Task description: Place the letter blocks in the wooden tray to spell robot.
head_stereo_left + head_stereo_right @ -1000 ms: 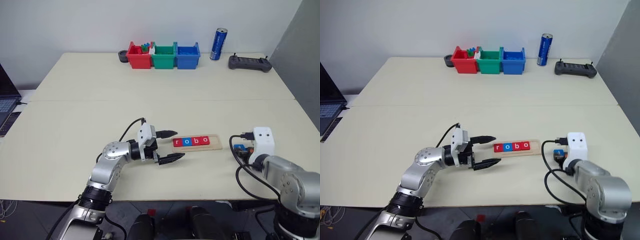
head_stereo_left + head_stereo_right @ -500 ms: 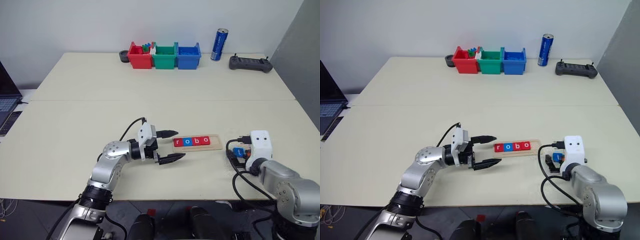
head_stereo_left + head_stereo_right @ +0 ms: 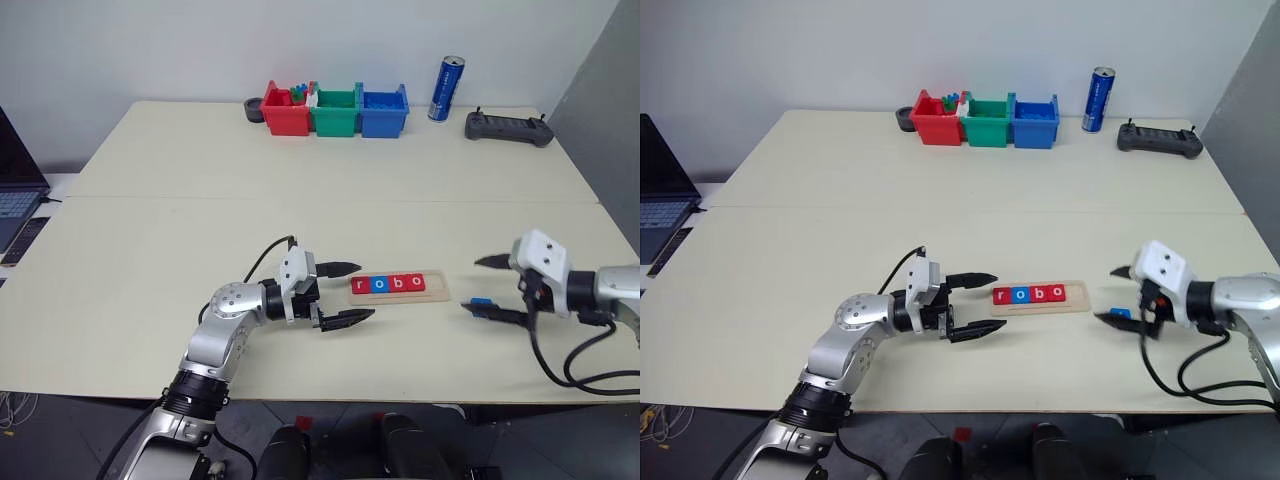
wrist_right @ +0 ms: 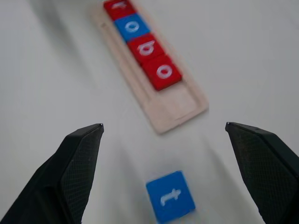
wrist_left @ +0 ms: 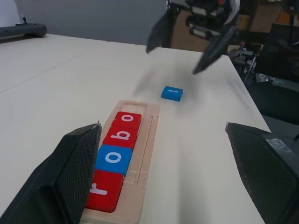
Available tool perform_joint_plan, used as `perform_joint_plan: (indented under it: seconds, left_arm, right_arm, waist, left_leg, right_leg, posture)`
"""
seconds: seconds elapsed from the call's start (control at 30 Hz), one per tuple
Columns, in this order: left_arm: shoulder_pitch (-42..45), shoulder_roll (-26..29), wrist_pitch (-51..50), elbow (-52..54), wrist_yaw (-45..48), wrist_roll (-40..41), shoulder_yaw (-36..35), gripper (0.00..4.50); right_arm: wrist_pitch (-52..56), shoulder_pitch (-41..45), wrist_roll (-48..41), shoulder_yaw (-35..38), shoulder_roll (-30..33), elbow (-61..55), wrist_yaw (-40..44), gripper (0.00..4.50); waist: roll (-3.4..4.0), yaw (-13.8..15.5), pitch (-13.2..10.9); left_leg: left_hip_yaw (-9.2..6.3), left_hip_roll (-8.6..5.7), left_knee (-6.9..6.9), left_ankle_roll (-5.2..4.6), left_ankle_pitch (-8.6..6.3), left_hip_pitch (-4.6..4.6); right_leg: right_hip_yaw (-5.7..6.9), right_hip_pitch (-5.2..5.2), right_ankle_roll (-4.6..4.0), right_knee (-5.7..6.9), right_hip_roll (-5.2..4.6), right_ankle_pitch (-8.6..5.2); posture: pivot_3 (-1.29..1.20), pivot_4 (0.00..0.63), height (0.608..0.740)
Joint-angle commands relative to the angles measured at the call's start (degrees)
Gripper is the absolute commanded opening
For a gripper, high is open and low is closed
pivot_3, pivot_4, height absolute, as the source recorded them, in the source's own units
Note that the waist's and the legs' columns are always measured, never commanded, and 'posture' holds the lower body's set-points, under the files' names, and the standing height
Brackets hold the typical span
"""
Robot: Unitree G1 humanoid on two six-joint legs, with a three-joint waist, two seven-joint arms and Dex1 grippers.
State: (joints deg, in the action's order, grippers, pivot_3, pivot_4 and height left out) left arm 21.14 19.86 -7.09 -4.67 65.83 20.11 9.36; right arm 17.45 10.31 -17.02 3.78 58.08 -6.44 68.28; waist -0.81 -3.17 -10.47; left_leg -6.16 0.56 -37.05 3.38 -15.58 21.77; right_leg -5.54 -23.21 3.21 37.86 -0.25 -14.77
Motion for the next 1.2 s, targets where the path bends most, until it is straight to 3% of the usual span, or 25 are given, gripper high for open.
perform_joint_plan:
  seconds: [0.03,0.27,0.67,0.97,1.2]
  left_arm:
    - [0.66,-0.22,1.01,0.81,0.57,0.37,0.4,4.5]
    - [0.96,-0.09,0.85,0.86,0.45,0.49,0.34,4.5]
    - [0.99,0.19,0.12,1.6,0.03,0.62,0.25,4.5]
    - [0.82,0.28,-0.24,2.1,-0.39,0.67,0.12,4.5]
    - [1.44,0.18,-0.16,1.36,-0.45,0.64,-0.06,4.5]
  right_arm:
    - [-9.99,2.52,2.21,-1.03,0.7,7.37,4.92,4.44]
    - [-18.06,7.35,5.78,-5.09,-2.08,18.59,7.13,4.44]
    - [-21.3,12.33,8.76,-7.74,-5.07,27.89,7.93,4.44]
    - [-20.84,13.01,8.82,-7.42,-5.76,28.05,8.78,1.46]
    - [-18.57,15.63,7.38,-6.7,-5.77,23.33,8.94,1.46]
  waist:
    - [0.0,-0.23,0.0]
    - [0.0,-0.1,0.0]
    - [0.01,-0.06,0.01]
    - [0.02,-0.07,0.01]
    - [0.02,-0.1,0.01]
  left_leg:
    - [0.0,0.01,0.0,0.0,0.0,-0.03]
    - [0.01,0.02,-0.01,0.01,0.01,-0.09]
    - [-0.01,0.01,-0.01,0.01,0.01,-0.09]
    - [-0.01,0.01,-0.02,0.01,0.01,-0.09]
    - [-0.01,0.01,-0.02,0.01,0.01,-0.1]
  right_leg:
    - [-0.01,0.0,0.0,0.03,0.01,0.0]
    - [-0.04,0.0,-0.02,0.12,0.04,0.0]
    - [-0.04,0.0,-0.03,0.14,0.02,0.01]
    - [-0.04,0.0,-0.03,0.16,0.01,0.01]
    - [-0.04,0.0,-0.03,0.17,0.01,0.01]
  posture:
    - [0.0,0.15,0.74]
    - [0.0,0.15,0.74]
    - [0.0,0.15,0.74]
    - [0.0,0.15,0.74]
    - [0.0,0.15,0.74]
